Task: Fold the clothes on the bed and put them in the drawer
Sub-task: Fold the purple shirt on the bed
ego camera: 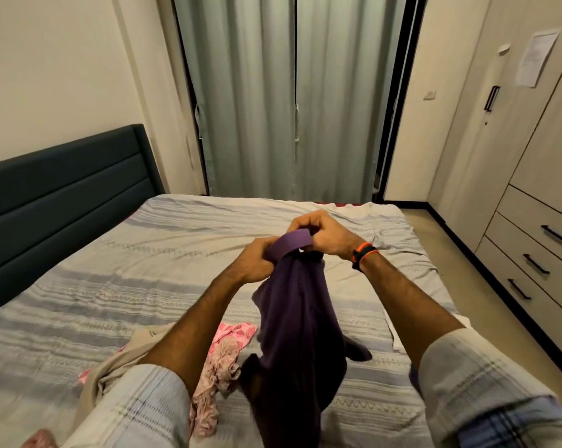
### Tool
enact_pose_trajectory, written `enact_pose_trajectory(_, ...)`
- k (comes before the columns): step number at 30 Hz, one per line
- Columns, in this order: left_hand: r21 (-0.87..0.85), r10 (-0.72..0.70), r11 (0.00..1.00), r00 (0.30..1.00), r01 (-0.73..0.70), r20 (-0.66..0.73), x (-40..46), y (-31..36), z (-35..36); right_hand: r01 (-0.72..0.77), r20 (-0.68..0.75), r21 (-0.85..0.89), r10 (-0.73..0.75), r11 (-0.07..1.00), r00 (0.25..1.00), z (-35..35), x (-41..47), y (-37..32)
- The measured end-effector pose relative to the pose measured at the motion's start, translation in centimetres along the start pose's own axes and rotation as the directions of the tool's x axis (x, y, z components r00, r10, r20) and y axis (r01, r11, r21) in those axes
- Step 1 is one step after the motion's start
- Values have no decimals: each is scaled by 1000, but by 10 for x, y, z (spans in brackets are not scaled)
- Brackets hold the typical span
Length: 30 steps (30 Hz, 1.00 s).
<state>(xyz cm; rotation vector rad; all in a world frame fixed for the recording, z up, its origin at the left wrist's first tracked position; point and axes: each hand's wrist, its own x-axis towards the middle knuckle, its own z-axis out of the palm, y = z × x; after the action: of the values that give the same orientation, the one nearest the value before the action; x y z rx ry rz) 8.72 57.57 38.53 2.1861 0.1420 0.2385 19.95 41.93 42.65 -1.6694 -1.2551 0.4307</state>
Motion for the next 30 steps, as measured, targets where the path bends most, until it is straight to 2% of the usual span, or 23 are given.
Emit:
enact_pose_trajectory(3,18,8,1000,998,-6,-68,4,-6,3,13,-41,-54,-15,998,999,-5,-5,4)
enact_pose_trajectory(7,-136,-20,991,964,-17,-266,12,-3,-4,-218,-87,-47,214,975,973,-12,-20,34)
enact_pose_trajectory(10,-136,10,990,964,-47,-265,18,10,-8,-323,-51,-169,319,931,947,-7,-28,48)
enact_pose_trajectory(12,-145,32,987,969,-69,-245,16,19,-7,-384,-82,-224,376,896,923,3,-32,55)
enact_pose_trajectory(15,-195,118,969,978,-151,-170,9,28,-6,-454,-55,-46,452,890,891,13,-37,65)
enact_pose_trajectory(19,-297,146,939,982,-176,-122,0,31,-11,-454,158,208,428,866,890,21,-43,71)
enact_pose_trajectory(23,-330,146,927,983,-176,-112,-7,25,-24,-424,167,514,398,746,902,22,-44,68)
enact_pose_trajectory(25,-320,139,933,986,-163,-97,-12,21,-30,-412,76,568,453,712,888,22,-42,62)
enact_pose_trajectory(26,-308,126,939,987,-151,-98,-14,19,-32,-400,-26,540,490,740,871,24,-39,60)
enact_pose_trajectory(28,-277,75,955,991,-103,-110,-17,13,-32,-367,-302,391,494,844,815,27,-31,56)
enact_pose_trajectory(30,-256,6,966,989,-43,-145,-17,2,-26,-344,-481,264,432,901,763,31,-25,53)
